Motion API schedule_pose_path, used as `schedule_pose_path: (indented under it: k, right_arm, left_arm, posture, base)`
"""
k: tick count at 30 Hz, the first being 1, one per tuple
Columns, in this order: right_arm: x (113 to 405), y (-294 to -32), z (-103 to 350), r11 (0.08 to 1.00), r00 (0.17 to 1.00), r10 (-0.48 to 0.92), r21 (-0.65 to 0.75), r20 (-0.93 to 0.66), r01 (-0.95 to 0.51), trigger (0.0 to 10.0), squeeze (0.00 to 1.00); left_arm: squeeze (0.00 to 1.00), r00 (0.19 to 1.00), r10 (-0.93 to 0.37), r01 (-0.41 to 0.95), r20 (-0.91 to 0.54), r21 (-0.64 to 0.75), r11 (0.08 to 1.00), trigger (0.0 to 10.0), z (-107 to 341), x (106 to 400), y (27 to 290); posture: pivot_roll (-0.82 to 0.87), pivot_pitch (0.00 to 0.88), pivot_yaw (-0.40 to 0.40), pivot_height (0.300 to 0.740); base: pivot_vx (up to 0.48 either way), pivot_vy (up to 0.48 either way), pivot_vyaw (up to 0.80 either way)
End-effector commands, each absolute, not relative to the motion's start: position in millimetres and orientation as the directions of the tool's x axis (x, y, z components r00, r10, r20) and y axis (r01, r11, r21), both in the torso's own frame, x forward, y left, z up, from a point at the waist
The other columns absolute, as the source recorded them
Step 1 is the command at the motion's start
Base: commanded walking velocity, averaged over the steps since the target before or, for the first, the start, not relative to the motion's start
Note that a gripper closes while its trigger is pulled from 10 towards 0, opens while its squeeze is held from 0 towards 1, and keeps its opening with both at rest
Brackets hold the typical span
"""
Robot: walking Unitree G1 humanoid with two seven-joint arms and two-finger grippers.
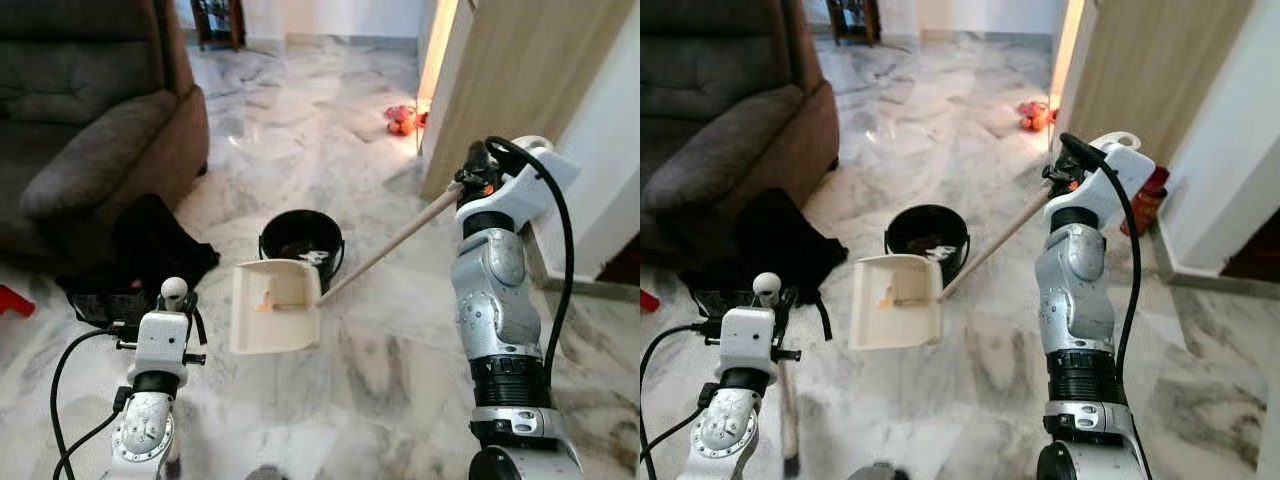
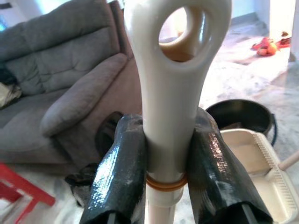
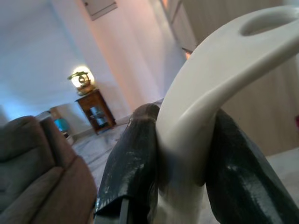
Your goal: Sweep floor
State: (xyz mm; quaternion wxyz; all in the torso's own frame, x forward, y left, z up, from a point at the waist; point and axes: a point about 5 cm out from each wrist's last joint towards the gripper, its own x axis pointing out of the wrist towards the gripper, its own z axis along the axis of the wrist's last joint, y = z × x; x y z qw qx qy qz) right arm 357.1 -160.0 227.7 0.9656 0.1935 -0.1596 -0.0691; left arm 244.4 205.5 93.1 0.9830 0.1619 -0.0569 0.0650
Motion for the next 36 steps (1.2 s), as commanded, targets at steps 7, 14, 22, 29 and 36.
schedule_pose_path:
  k: [7, 14, 22, 29, 36]
  right_arm:
    - [353, -160, 251, 0.913, 0.902, -0.192, 0.407, 0.387, 0.020, 10.0, 0.00]
    - [350, -150, 257, 0.914, 0.888, -0.096, 0.393, 0.450, -0.101, 10.0, 0.00]
    - [346, -142, 261, 0.912, 0.870, -0.040, 0.373, 0.491, -0.169, 10.0, 0.00]
    - [346, -141, 263, 0.908, 0.860, -0.021, 0.370, 0.510, -0.197, 10.0, 0.00]
    - [345, -139, 263, 0.905, 0.855, -0.003, 0.364, 0.519, -0.219, 10.0, 0.00]
  left_arm:
    - [0.00, 0.974, 0.095, -0.163, 0.206, 0.345, 0.924, 10.0, 106, 246, 204]
    - [0.00, 0.975, 0.082, -0.152, 0.209, 0.347, 0.925, 10.0, 107, 246, 202]
    - [0.00, 0.975, 0.076, -0.146, 0.209, 0.348, 0.926, 10.0, 107, 246, 201]
    - [0.00, 0.975, 0.072, -0.144, 0.211, 0.347, 0.927, 10.0, 107, 247, 201]
    - [0.00, 0.976, 0.065, -0.137, 0.209, 0.348, 0.927, 10.0, 107, 247, 201]
  posture:
    - [0.20, 0.040, -0.011, 0.740]
    - [0.20, 0.031, -0.011, 0.740]
    - [0.20, 0.031, -0.014, 0.740]
    - [0.20, 0.036, -0.014, 0.740]
    - [0.20, 0.037, -0.013, 0.740]
  base:
    - [0.000, 0.000, 0.00]
    - [0.000, 0.000, 0.14]
    - [0.000, 0.000, 0.00]
    - [0.000, 0.000, 0.00]
    - [0.000, 0.000, 0.00]
